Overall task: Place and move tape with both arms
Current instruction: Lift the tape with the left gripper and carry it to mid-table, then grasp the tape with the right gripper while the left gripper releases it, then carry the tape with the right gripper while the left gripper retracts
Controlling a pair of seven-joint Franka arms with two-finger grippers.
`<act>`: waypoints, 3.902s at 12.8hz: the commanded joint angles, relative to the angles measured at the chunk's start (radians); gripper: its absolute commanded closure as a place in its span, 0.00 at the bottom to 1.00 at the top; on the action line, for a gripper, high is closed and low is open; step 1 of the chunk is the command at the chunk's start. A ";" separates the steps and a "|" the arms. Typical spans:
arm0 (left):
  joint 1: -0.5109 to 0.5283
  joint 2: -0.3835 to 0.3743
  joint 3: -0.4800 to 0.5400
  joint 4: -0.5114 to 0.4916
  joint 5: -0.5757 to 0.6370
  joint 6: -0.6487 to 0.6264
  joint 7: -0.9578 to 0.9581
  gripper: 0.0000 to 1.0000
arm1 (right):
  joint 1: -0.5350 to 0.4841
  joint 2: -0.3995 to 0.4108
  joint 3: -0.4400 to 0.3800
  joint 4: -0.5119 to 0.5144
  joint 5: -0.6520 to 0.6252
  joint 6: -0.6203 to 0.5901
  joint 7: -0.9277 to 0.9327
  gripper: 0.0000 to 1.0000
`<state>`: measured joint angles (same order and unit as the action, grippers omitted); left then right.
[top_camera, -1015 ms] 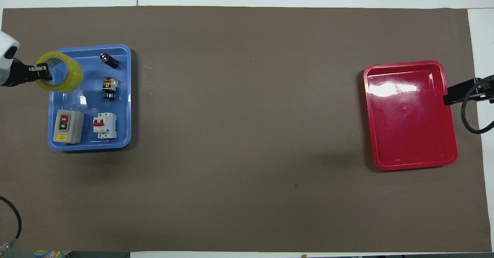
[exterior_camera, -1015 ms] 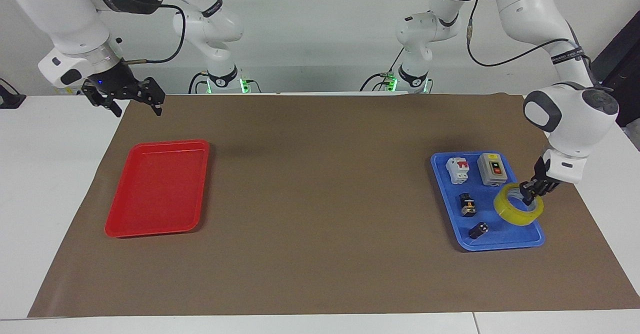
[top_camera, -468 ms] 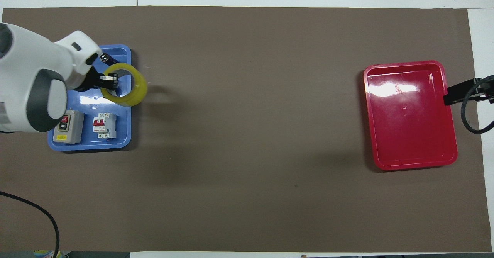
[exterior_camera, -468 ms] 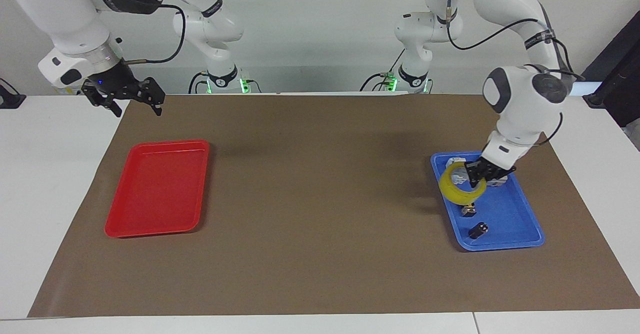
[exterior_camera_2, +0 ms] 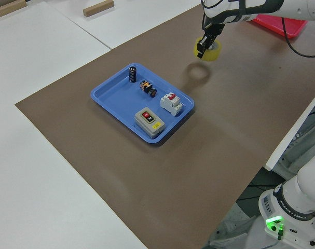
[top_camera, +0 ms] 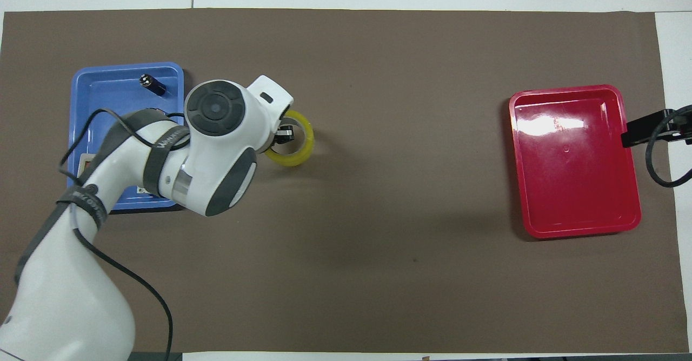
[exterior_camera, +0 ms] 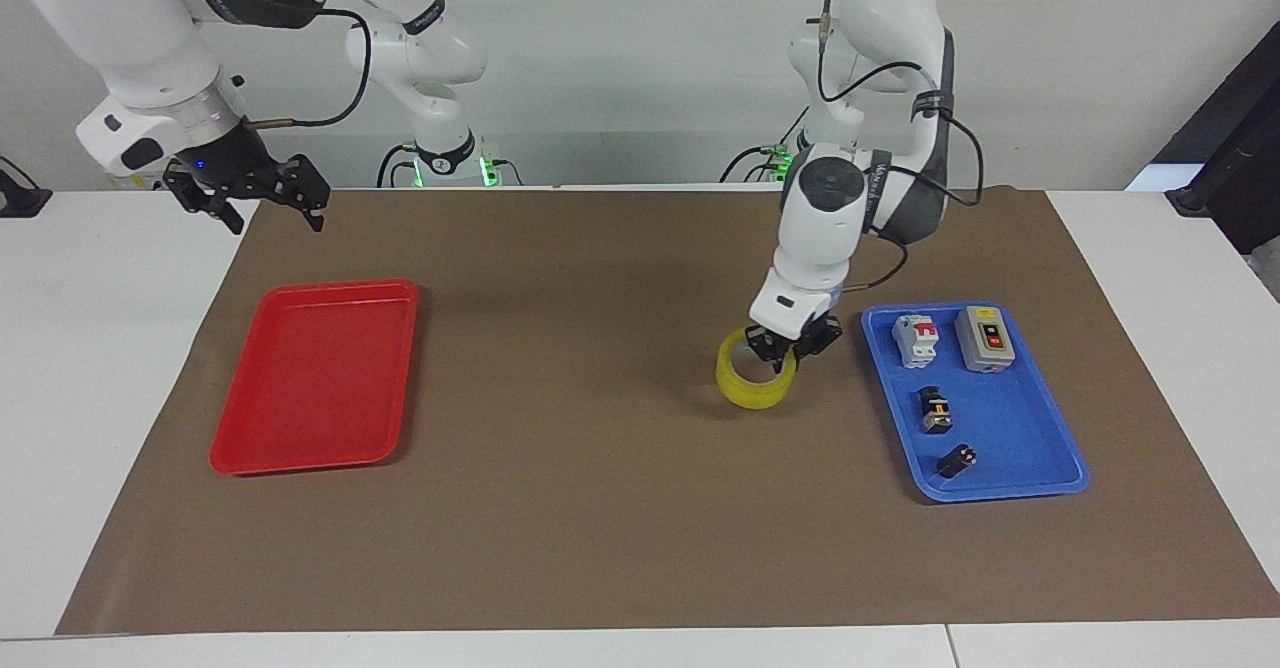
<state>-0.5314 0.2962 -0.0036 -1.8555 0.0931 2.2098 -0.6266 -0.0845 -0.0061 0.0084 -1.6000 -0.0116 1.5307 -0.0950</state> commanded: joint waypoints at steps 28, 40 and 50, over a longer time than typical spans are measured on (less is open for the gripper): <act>0.210 -0.307 0.010 -0.079 -0.025 -0.235 0.264 0.00 | 0.571 0.356 0.027 -0.155 0.010 0.647 0.509 0.00; 0.528 -0.319 0.028 0.272 -0.127 -0.697 0.669 0.00 | 0.574 0.402 0.027 -0.261 -0.004 0.818 0.515 1.00; 0.509 -0.328 0.005 0.252 -0.125 -0.685 0.670 0.00 | 0.122 0.285 0.019 -0.090 -0.014 0.409 -0.069 1.00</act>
<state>0.0023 -0.0377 0.0036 -1.6156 -0.0132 1.5350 0.0410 0.1501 0.3183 0.0082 -1.6716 -0.0254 1.9851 0.0086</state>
